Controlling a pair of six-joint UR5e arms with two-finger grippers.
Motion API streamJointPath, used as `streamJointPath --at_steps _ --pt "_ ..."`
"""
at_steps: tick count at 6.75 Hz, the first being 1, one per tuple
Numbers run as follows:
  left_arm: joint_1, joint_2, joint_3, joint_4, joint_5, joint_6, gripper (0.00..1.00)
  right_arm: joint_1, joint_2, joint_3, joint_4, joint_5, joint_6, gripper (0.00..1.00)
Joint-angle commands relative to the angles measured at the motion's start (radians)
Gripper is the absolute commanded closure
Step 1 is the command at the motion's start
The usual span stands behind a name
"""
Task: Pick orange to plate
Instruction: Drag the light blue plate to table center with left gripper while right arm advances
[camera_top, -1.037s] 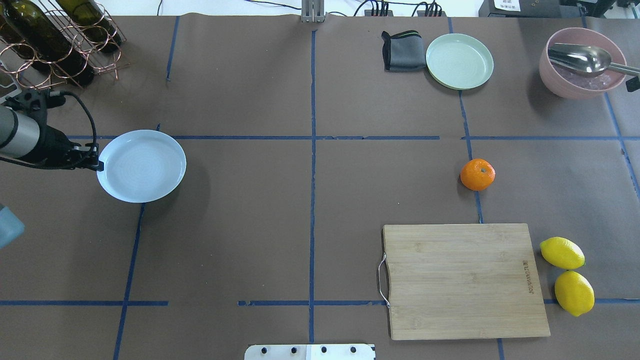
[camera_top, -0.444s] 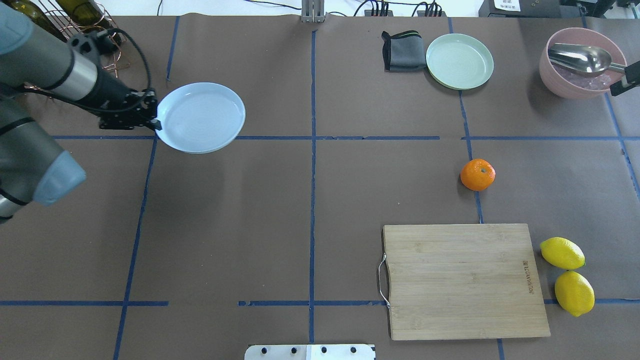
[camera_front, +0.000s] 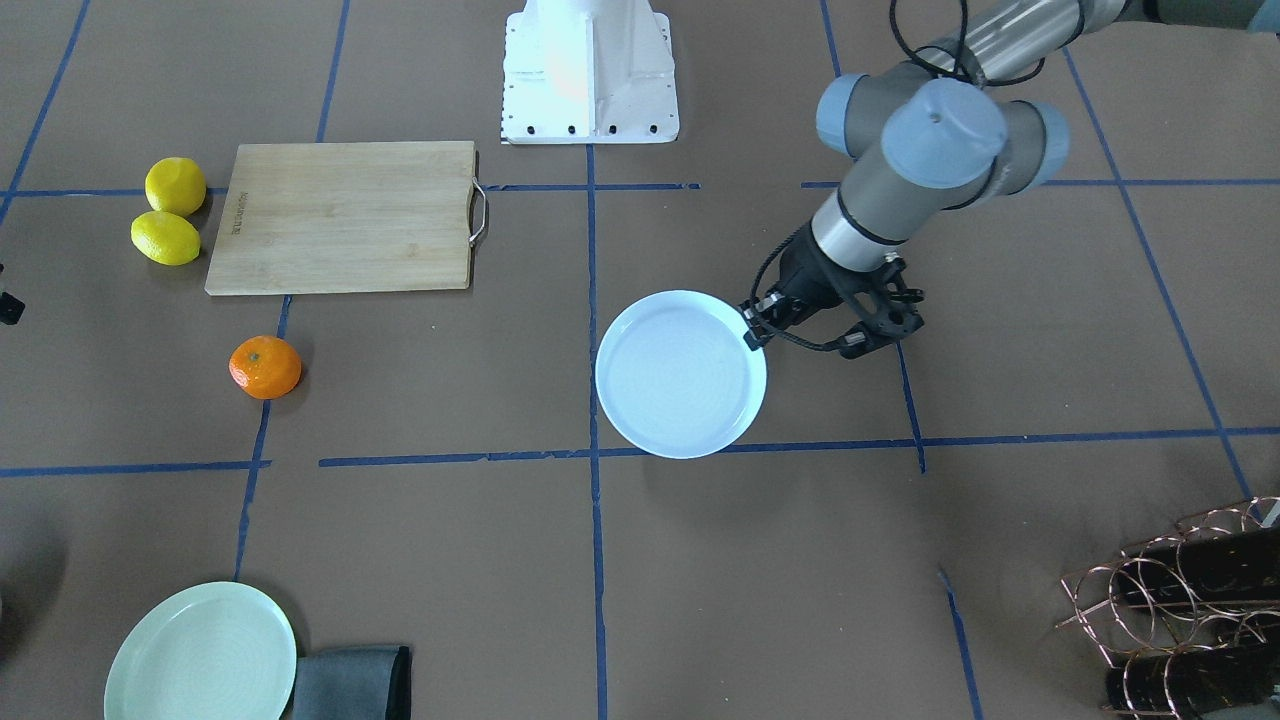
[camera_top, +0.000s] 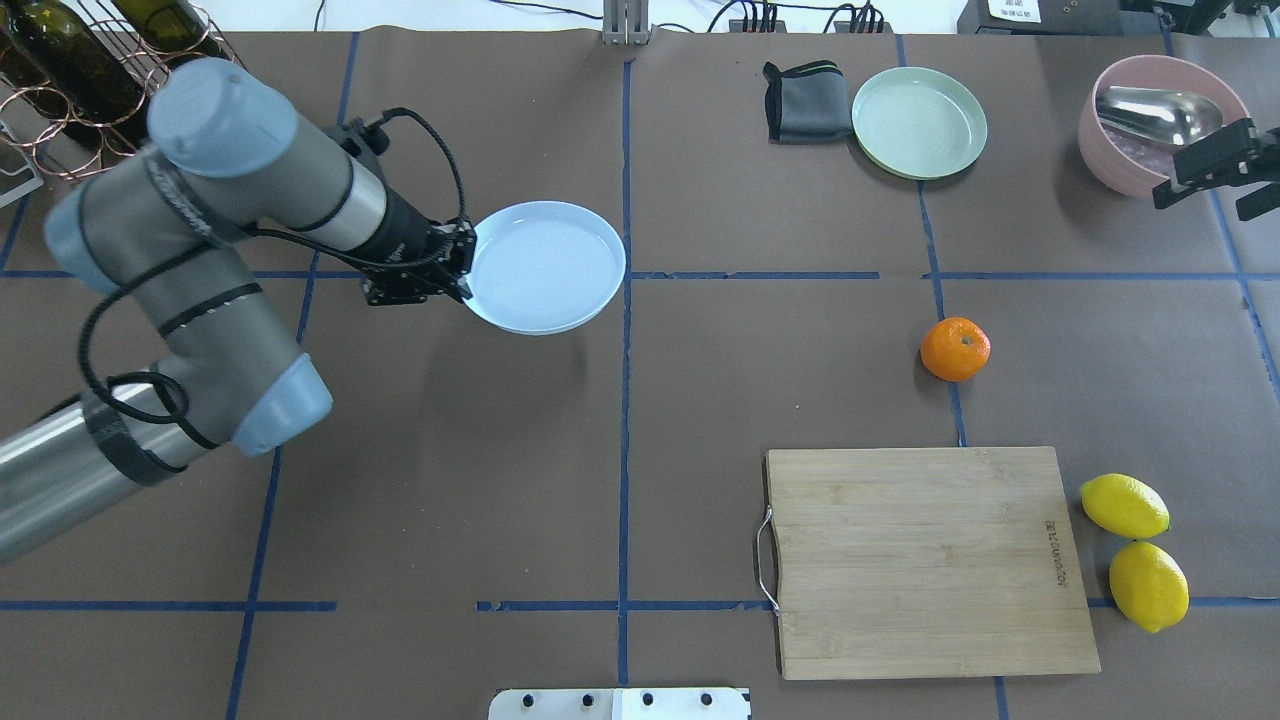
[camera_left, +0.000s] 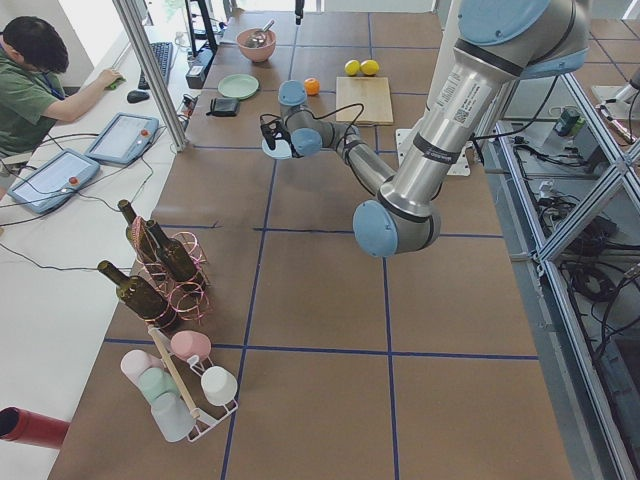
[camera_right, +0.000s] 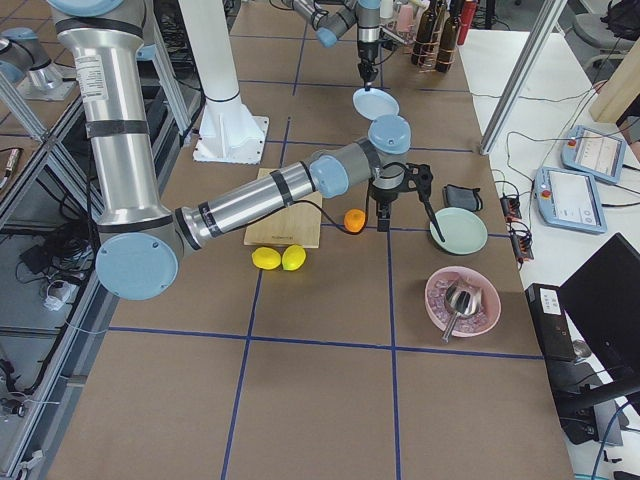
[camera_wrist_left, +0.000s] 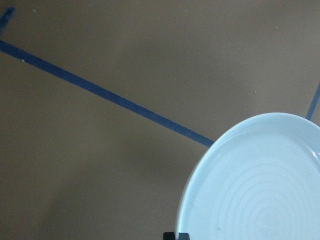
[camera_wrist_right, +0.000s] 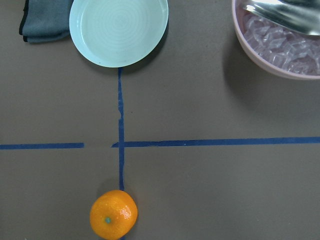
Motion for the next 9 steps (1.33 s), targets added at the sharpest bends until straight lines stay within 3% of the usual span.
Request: streamJointPath --at_steps 1,3,4,5,7,9 --pt "0.105 -0.029 0.073 -0.098 0.124 -0.076 1.00 -0.083 0.044 0.018 0.001 -0.049 0.128 0.00" --pt "0.134 -0.029 0.090 -0.118 0.149 -0.076 1.00 -0.115 0.045 0.029 0.048 -0.052 0.188 0.00" --pt "0.134 -0.026 0.090 -0.124 0.149 -0.065 0.58 -0.142 0.044 0.029 0.087 -0.087 0.227 0.00" --pt "0.130 -0.017 0.088 -0.120 0.151 -0.017 0.02 -0.161 0.042 0.029 0.089 -0.102 0.238 0.00" --pt "0.075 -0.012 0.078 -0.114 0.140 0.007 0.00 -0.230 0.042 0.026 0.089 -0.171 0.245 0.00" --pt "0.000 0.006 0.055 -0.107 0.065 0.051 0.00 -0.316 0.030 -0.018 0.156 -0.260 0.252 0.00"
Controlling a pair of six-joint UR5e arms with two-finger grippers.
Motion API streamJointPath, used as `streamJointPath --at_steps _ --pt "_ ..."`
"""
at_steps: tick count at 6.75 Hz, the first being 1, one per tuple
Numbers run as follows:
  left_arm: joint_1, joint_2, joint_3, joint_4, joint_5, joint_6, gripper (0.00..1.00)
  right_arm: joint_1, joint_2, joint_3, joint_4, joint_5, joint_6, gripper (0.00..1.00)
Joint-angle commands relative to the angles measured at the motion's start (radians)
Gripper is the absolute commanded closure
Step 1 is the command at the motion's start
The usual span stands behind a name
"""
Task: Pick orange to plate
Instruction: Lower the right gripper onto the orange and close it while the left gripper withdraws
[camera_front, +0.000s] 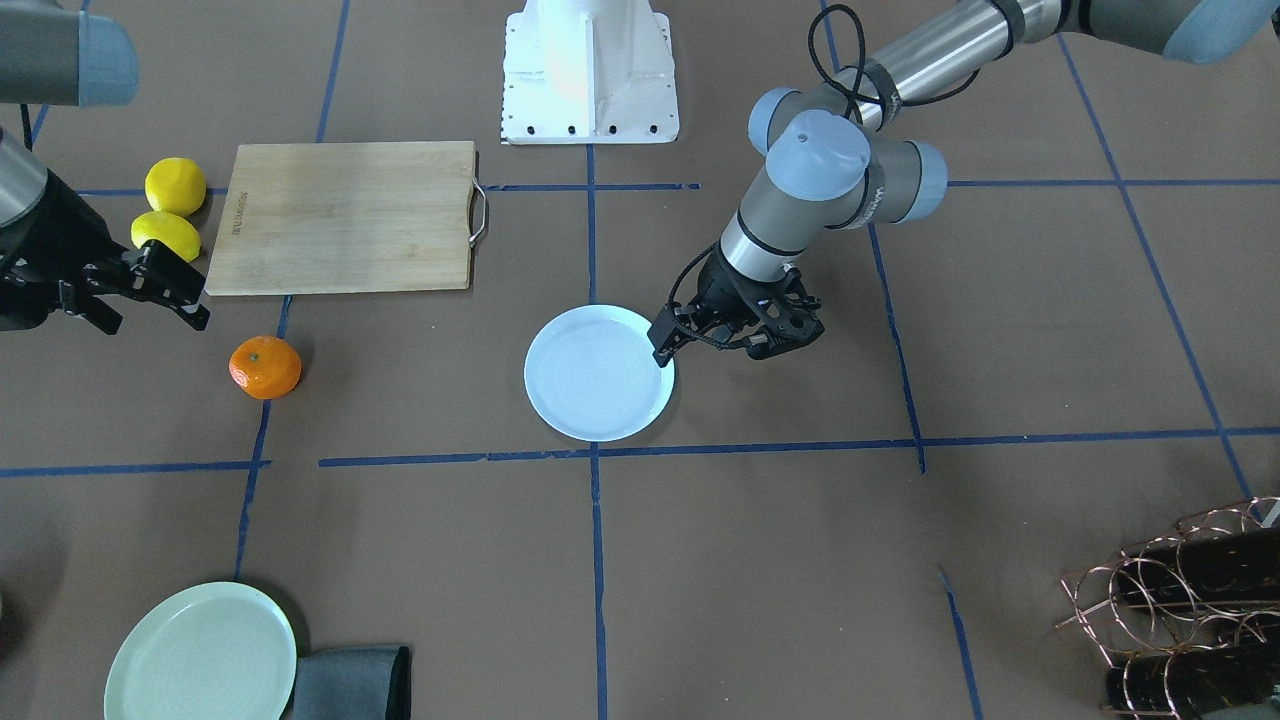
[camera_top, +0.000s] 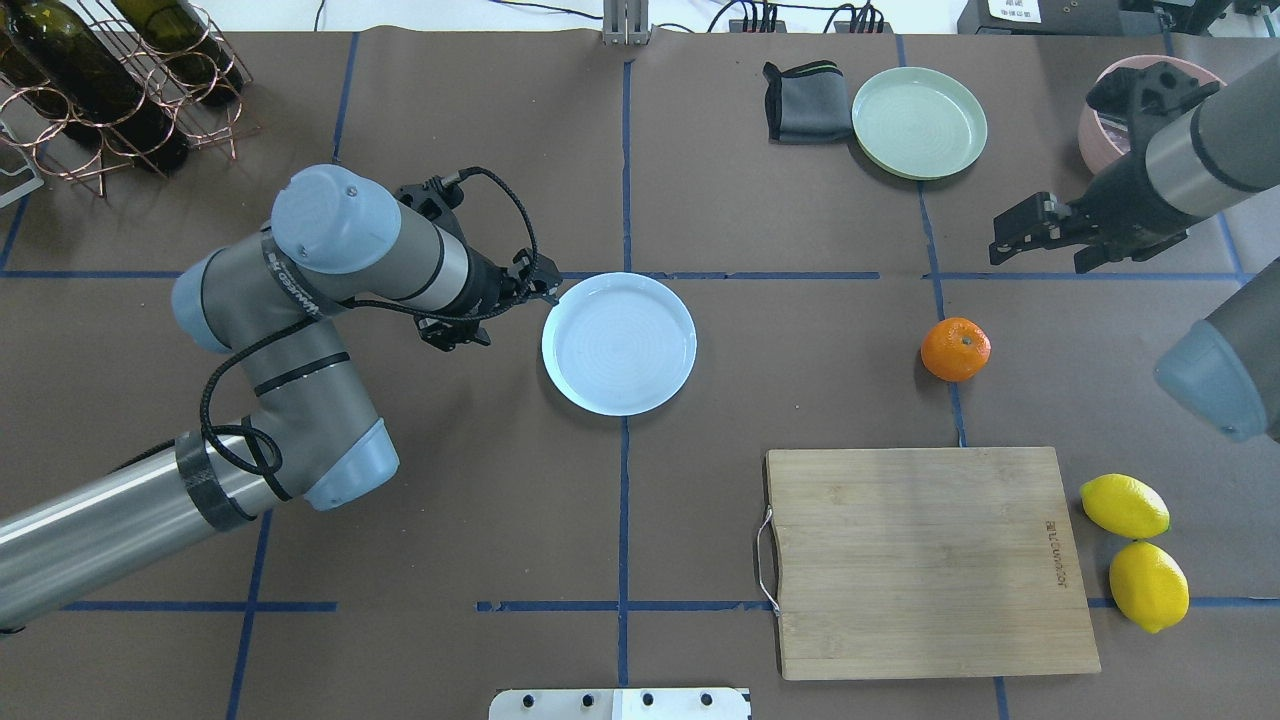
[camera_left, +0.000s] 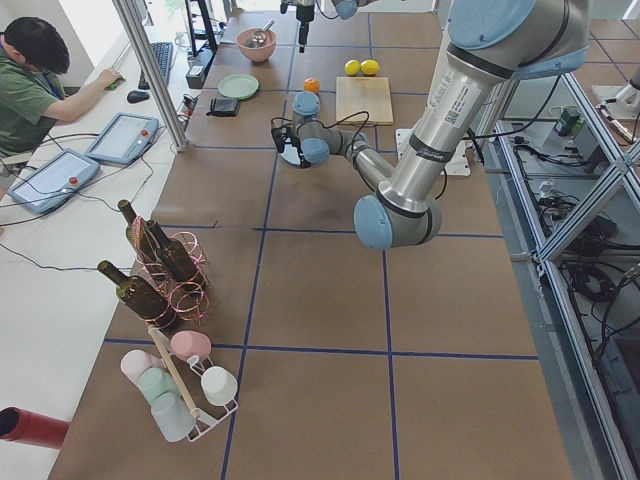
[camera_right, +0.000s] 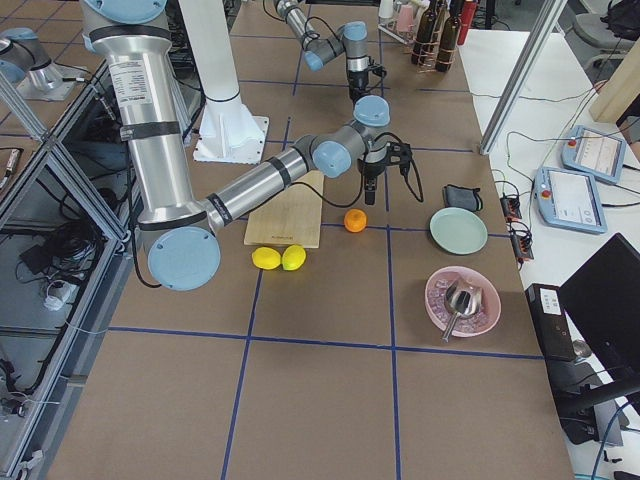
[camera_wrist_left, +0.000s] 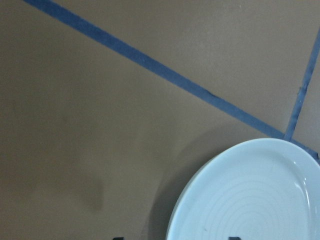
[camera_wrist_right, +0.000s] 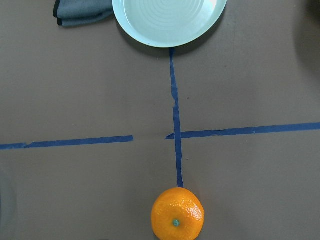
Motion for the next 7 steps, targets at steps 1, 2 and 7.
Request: streamJointPath --at_steps 1,2,7 --pt "-0.083 0.035 -0.051 0.044 -0.079 0.089 0.00 -0.089 -0.009 -0.066 0.094 -0.089 0.005 0.00" --pt "-0.111 0.048 -0.107 0.137 -0.083 0.170 0.00 -0.132 -0.008 -0.109 0.131 -0.125 0.002 0.00" --pt "-0.145 0.052 -0.146 0.195 -0.084 0.221 0.00 -0.204 0.003 -0.186 0.187 -0.159 -0.004 0.00"
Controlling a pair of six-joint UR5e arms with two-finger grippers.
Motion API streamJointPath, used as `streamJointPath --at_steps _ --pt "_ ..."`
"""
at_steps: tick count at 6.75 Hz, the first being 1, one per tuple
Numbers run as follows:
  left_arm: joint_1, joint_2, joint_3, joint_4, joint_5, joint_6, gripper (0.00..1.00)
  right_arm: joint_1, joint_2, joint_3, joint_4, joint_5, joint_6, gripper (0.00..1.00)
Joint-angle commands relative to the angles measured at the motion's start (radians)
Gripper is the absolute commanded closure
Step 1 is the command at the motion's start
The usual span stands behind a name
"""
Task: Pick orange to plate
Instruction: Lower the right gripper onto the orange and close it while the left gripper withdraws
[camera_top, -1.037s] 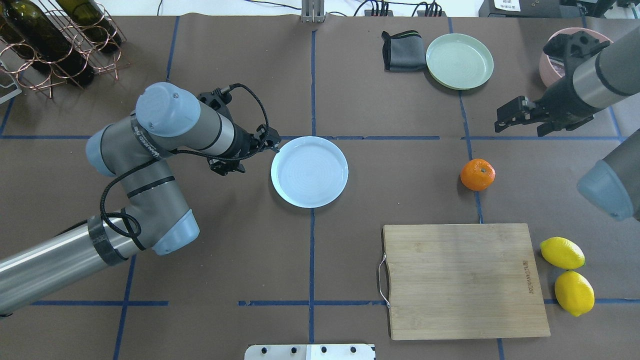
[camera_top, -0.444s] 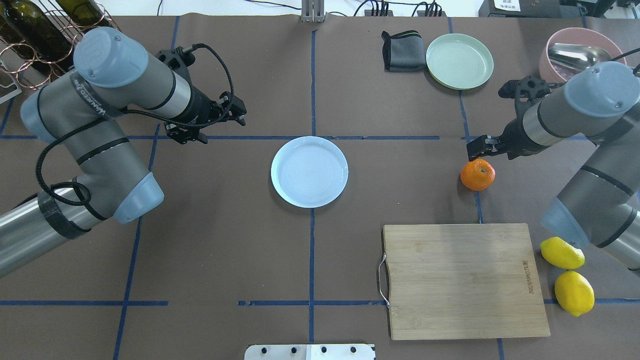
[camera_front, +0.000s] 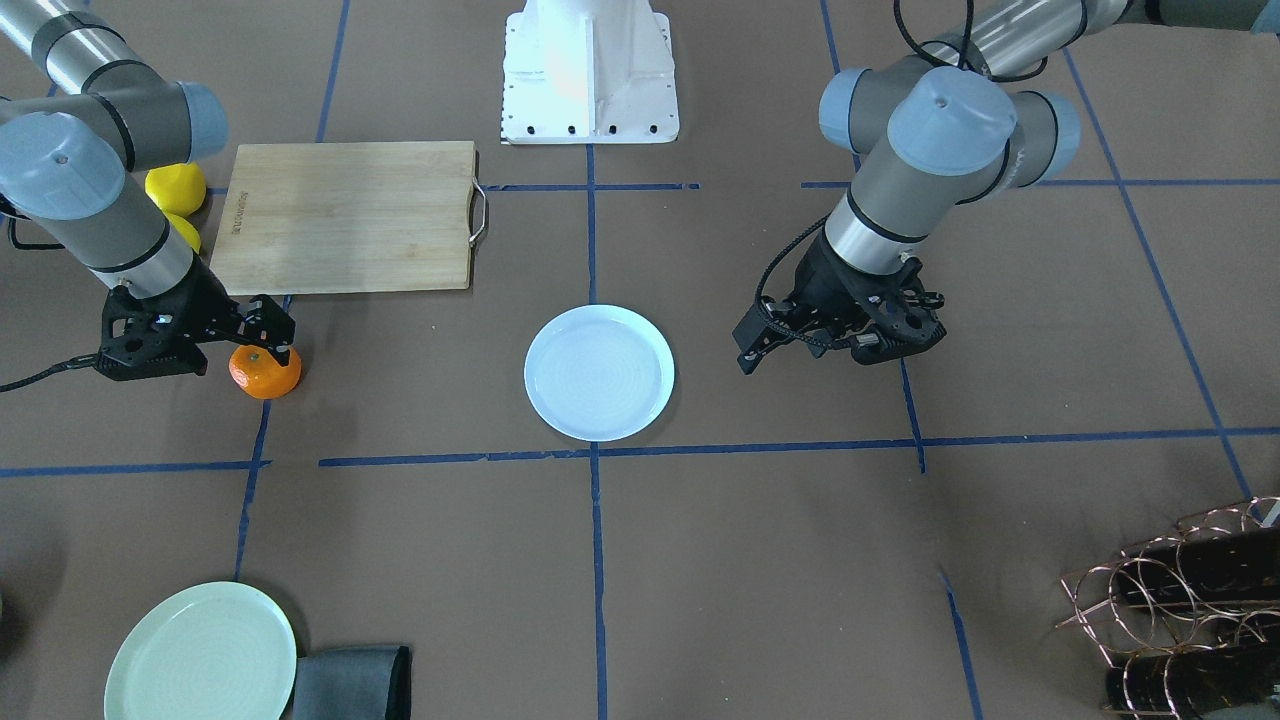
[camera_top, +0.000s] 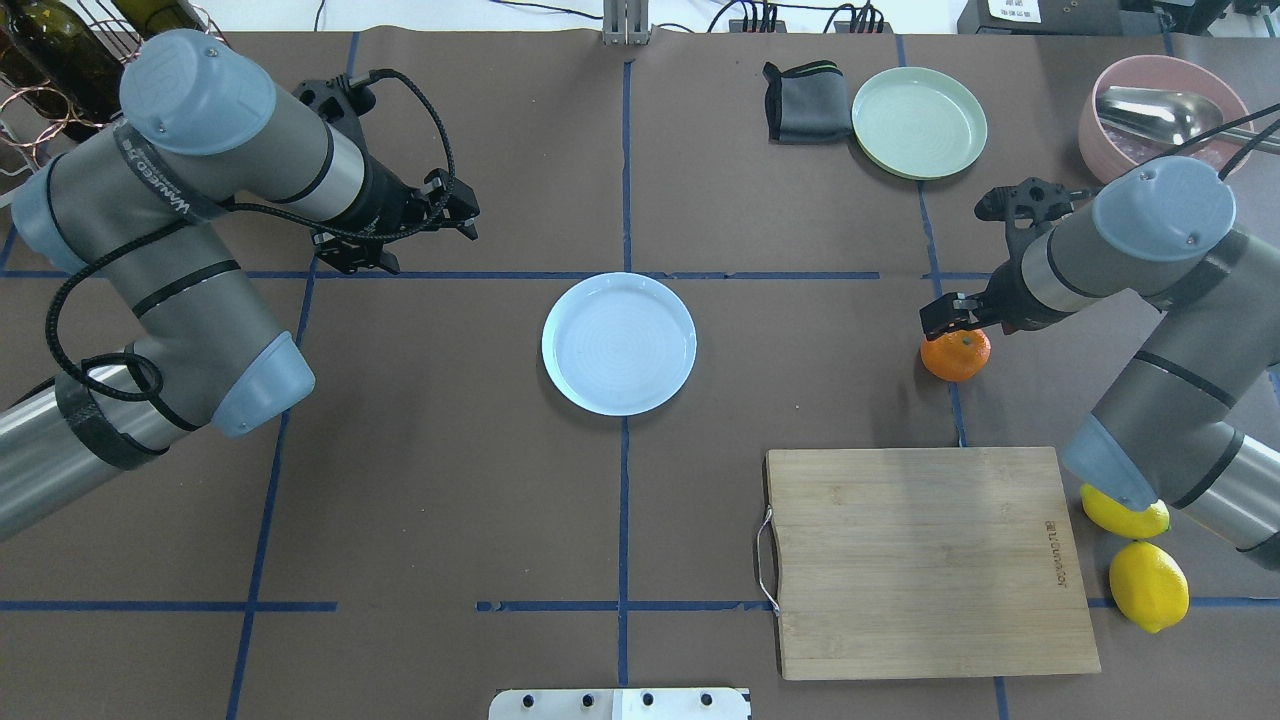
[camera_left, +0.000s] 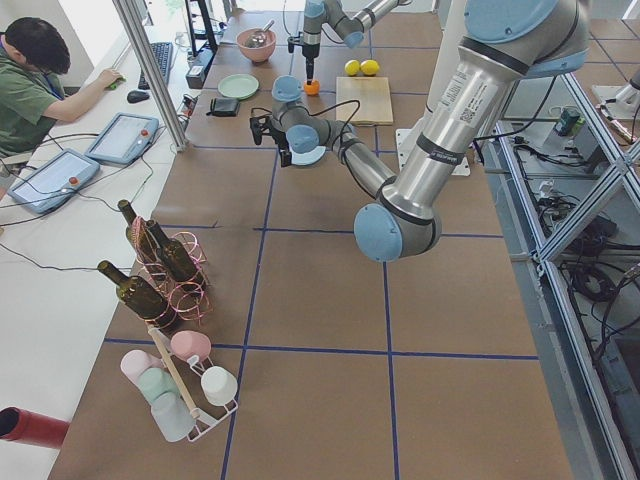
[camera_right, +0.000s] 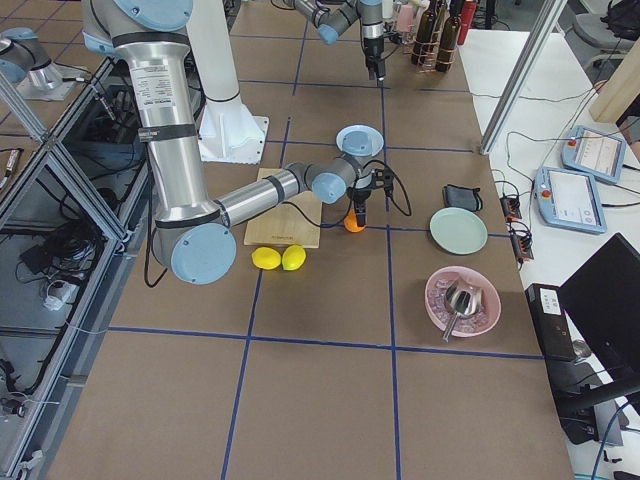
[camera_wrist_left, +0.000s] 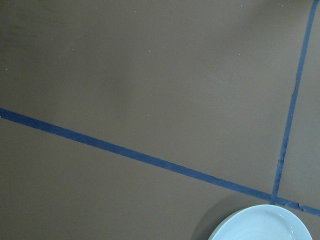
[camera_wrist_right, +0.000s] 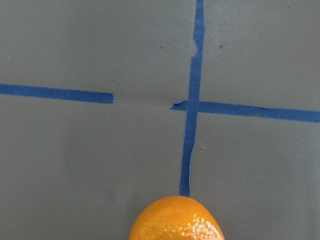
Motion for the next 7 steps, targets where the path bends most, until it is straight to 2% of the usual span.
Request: streamJointPath --at_steps 1,4,5,6,7 --pt "-0.003 0.000 -0.002 0.001 -0.001 0.001 0.00 -0.030 0.000 -0.018 0.000 -0.024 -0.002 0.00" --pt "-0.006 0.006 -0.003 0.001 -0.001 0.001 0.00 -0.056 0.006 -0.047 0.002 -0.033 -0.004 0.00" --pt "-0.006 0.024 -0.021 0.001 -0.001 0.001 0.00 -0.056 0.008 -0.048 0.002 -0.031 -0.005 0.16" --pt "-0.006 0.029 -0.023 0.001 -0.001 0.001 0.00 -0.055 0.006 -0.038 0.003 -0.031 -0.005 0.77" --pt "-0.008 0.029 -0.023 0.001 -0.001 0.001 0.00 -0.050 0.011 -0.029 0.003 -0.031 -0.005 1.00"
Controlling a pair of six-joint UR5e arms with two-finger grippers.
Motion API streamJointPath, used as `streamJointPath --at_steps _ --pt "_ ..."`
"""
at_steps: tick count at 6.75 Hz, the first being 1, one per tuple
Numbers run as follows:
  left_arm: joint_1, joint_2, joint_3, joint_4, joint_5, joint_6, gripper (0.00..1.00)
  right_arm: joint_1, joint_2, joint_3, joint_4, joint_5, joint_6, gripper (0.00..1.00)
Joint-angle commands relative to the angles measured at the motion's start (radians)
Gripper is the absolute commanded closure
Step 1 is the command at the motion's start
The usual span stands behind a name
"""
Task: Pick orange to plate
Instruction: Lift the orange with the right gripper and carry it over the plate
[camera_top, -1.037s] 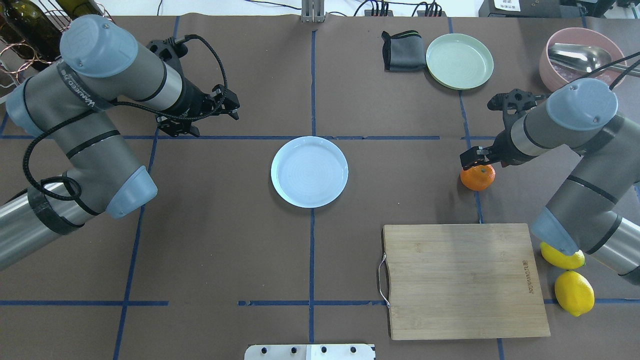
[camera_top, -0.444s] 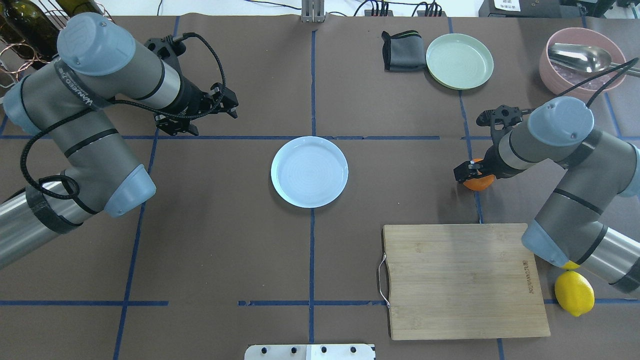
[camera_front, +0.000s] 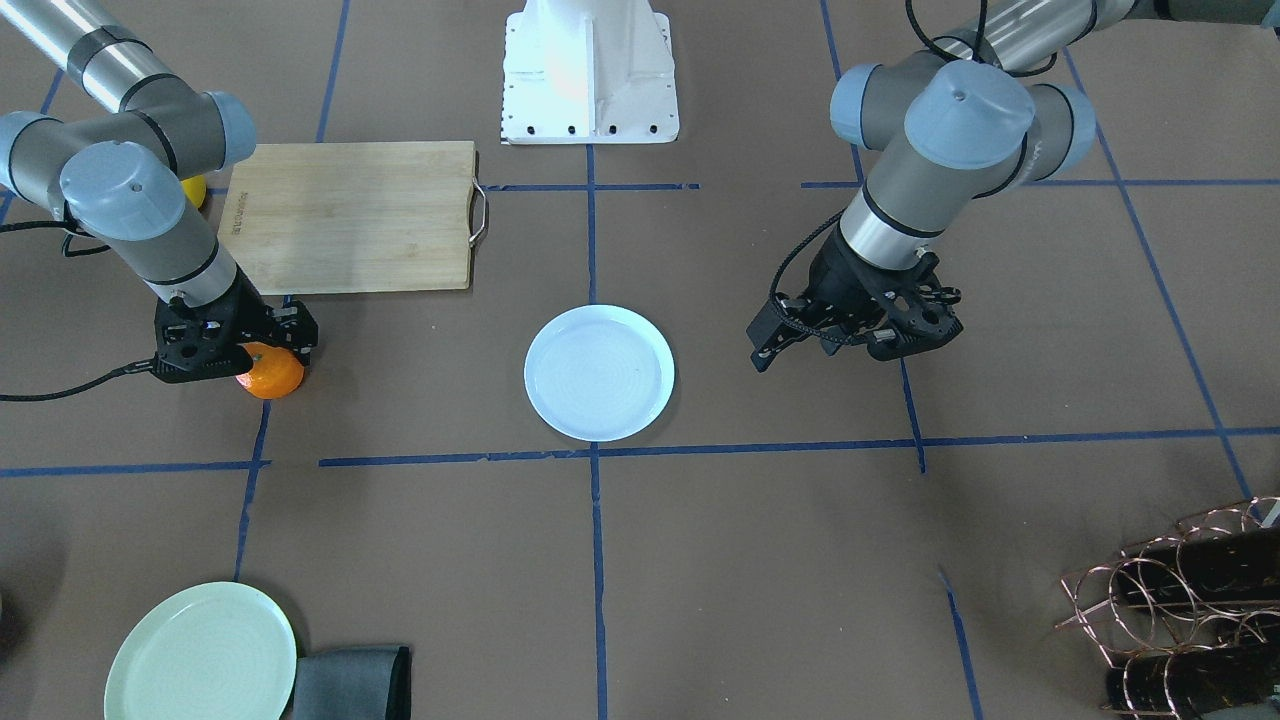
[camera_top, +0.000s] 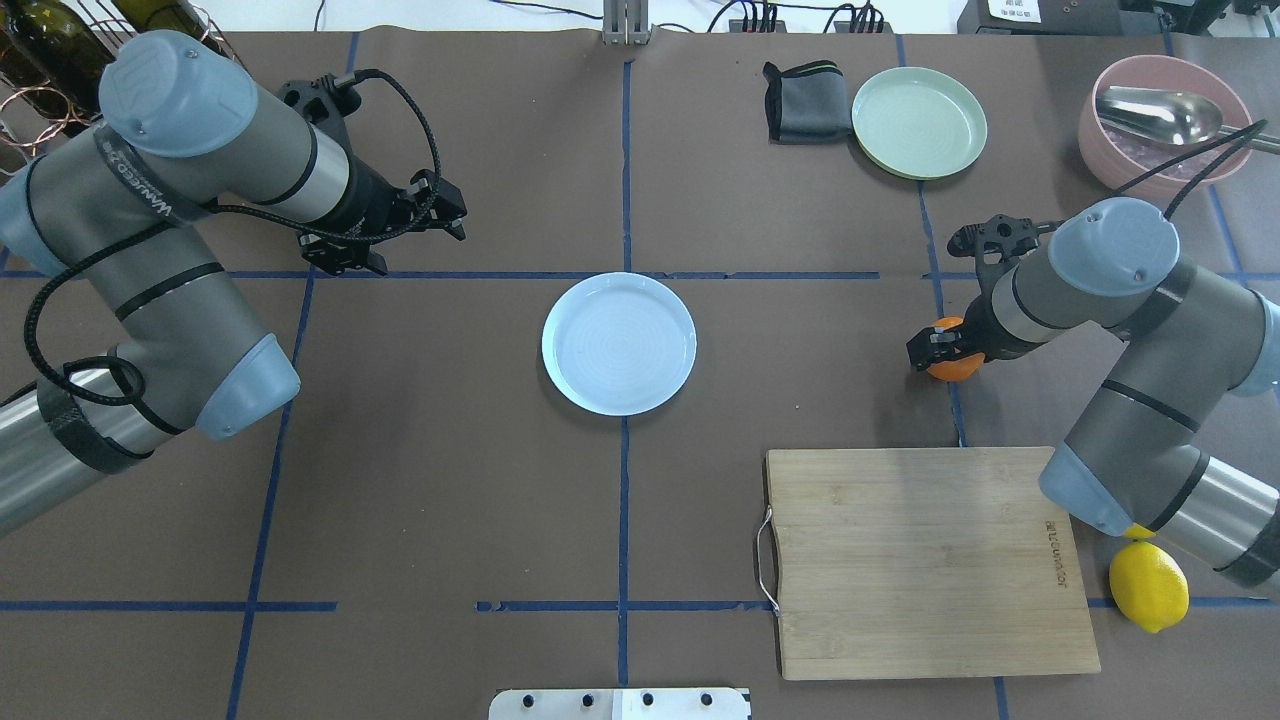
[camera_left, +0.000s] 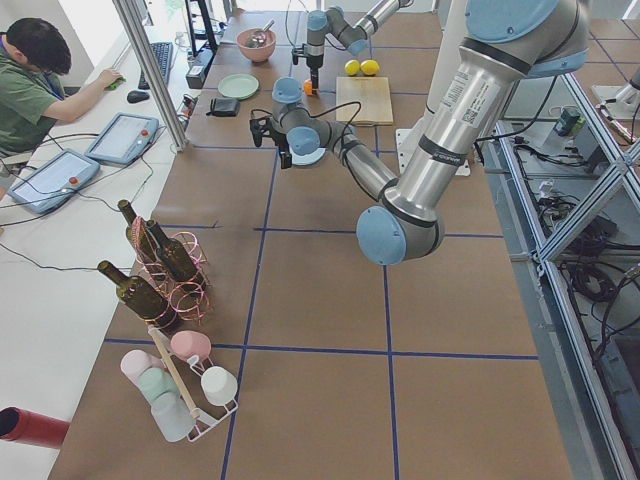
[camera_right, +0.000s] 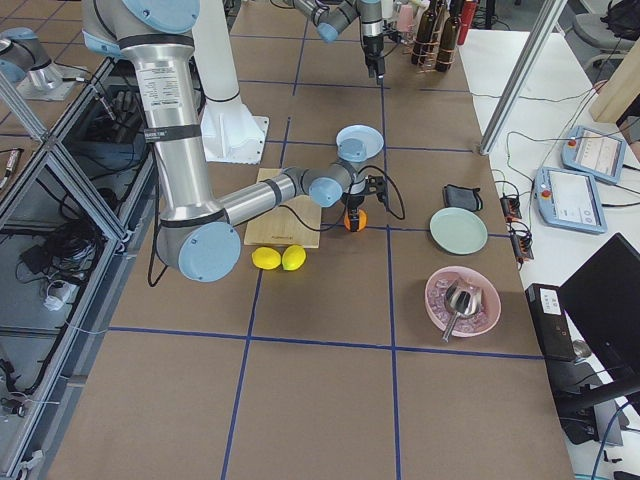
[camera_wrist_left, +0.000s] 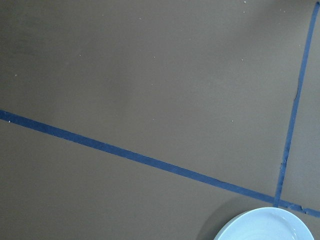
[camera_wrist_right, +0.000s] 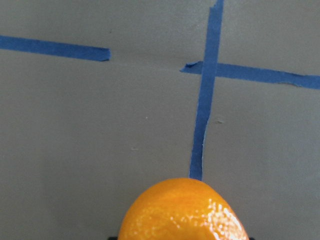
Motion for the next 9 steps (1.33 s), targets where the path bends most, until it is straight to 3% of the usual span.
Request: streamJointPath --at_steps 1,2,4,5,7,9 --pt "-0.001 0.005 -0.003 0.001 0.000 0.021 0.00 0.013 0.032 0.051 -0.009 0.008 0.006 1.00" --pt "-0.025 0.028 -0.034 0.050 0.000 0.161 0.00 0.011 0.075 0.066 -0.016 0.011 0.020 1.00" --pt "-0.062 0.138 -0.195 0.161 0.008 0.512 0.00 -0.028 0.187 0.056 -0.019 0.019 0.169 1.00" --pt "-0.085 0.184 -0.211 0.167 0.002 0.579 0.00 -0.070 0.259 0.030 -0.045 0.009 0.228 1.00" --pt "-0.102 0.220 -0.205 0.164 0.005 0.589 0.00 -0.129 0.398 -0.068 -0.090 -0.058 0.274 1.00" --pt "-0.105 0.313 -0.240 0.163 0.005 0.715 0.00 -0.162 0.561 -0.230 -0.090 -0.116 0.303 1.00"
